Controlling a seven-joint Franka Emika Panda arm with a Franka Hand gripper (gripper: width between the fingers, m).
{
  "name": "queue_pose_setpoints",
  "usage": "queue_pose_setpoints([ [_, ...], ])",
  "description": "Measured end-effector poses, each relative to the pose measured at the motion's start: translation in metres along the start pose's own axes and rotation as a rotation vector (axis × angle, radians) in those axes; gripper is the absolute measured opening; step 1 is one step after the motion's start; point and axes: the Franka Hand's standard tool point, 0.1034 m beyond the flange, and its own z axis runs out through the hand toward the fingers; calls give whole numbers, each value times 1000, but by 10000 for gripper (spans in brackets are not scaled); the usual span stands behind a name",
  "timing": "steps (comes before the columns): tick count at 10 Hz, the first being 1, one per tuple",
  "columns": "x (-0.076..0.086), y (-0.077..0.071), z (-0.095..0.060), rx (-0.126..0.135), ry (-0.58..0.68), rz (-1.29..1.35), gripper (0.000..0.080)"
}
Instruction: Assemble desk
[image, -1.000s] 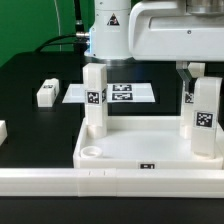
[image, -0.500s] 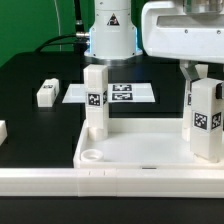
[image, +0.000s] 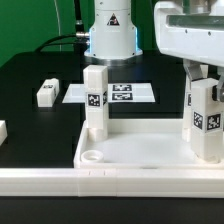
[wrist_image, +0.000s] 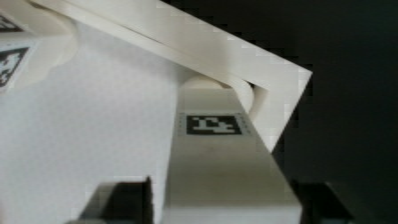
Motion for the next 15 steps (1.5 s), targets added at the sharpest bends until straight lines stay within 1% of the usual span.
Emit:
queue_pose_setpoints([
  [1,-1,2,0,-20,-3,-35,526],
  [2,-1,1,0,-25,-6,-110,610],
  [3,-1,1,0,-25,-7,-214,610],
  [4,-2,1,1,-26,-8,-323,641],
  [5,-2,1,1,-32,-2,-422,647],
  [8,-1,1,1,-38,-1,-720,648],
  [10,2,2,1,-38,-3,-872,648],
  [12,2,2,0,-48,2,-1002,648],
  [15,3,2,-1,-49,-1,-1149,648],
])
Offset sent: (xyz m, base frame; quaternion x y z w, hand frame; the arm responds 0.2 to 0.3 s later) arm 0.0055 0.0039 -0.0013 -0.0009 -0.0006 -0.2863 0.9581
